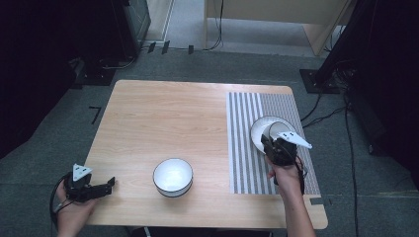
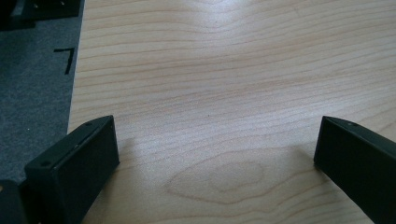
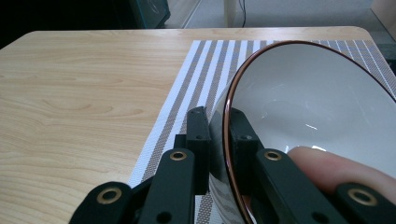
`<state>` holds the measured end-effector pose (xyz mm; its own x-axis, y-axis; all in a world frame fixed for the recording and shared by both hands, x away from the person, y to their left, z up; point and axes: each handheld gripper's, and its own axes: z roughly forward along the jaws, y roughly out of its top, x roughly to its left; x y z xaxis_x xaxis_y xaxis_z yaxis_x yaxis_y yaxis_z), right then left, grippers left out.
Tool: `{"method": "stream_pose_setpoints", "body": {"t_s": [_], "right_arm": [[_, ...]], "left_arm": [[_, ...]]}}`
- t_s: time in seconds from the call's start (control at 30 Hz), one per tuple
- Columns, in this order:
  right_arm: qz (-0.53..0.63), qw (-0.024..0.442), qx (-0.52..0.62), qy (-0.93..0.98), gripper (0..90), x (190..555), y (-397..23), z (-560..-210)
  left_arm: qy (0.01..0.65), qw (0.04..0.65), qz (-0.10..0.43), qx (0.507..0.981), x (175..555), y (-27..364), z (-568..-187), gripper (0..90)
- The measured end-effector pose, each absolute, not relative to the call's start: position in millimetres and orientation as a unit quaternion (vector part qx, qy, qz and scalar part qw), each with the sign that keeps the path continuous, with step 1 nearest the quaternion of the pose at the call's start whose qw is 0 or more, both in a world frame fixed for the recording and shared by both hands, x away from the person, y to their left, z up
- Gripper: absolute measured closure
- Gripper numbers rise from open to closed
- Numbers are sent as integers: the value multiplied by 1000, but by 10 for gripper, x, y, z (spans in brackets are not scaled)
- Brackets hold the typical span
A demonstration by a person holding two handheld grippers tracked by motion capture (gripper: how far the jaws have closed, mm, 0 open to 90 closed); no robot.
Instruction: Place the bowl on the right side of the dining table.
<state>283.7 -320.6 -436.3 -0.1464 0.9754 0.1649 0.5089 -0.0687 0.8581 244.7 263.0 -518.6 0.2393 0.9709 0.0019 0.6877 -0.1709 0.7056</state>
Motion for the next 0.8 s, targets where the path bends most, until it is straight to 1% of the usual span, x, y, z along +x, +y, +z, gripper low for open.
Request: {"method": "stream_pose_setpoints", "body": {"t_s": [0.8], "right_arm": [[395, 279, 604, 634, 830, 3067, -3330, -4526]], "left_arm": [[570, 300, 236, 728, 2447, 2630, -5186, 0]]}}
